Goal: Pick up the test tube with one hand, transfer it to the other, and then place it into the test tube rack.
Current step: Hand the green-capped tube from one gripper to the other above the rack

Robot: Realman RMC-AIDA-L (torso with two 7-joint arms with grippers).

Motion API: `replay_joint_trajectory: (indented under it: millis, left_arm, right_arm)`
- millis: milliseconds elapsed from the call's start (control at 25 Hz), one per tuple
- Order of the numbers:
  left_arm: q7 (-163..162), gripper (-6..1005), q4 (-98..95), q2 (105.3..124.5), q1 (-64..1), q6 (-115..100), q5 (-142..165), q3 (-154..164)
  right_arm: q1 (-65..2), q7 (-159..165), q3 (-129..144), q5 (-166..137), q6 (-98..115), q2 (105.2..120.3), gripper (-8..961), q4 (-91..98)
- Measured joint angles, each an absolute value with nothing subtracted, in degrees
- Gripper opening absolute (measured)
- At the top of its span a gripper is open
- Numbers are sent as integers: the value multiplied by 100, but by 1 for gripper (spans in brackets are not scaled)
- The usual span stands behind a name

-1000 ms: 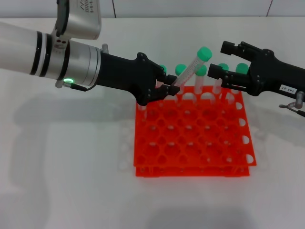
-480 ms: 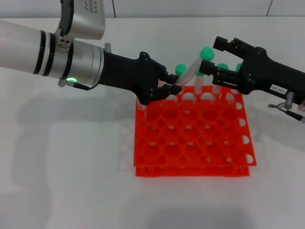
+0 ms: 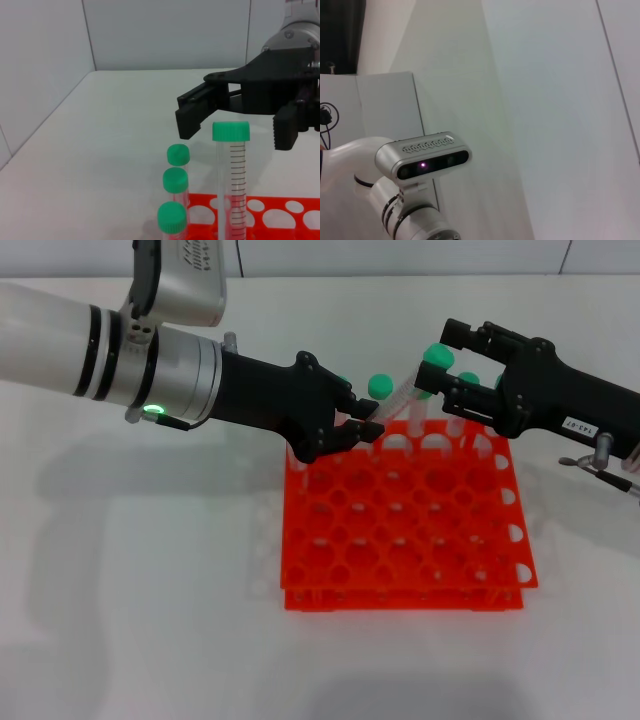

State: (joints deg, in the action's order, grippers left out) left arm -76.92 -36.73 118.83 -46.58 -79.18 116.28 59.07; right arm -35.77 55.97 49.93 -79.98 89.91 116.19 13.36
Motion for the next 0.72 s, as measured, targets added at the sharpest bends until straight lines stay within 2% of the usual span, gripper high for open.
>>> replay_joint_trajectory:
  millis: [200, 720]
  left_arm:
    - [-7682, 256, -3673, 11883, -4658, -7883, 11625, 5907]
    - [-7682, 262, -3674, 11901, -4665, -7793, 11586, 6040]
  right_arm:
    - [-3606, 5573, 5041, -7998, 9010, 11619, 728, 1300]
    - [-3737, 5365, 5002, -7997, 9038, 11619, 705, 1049]
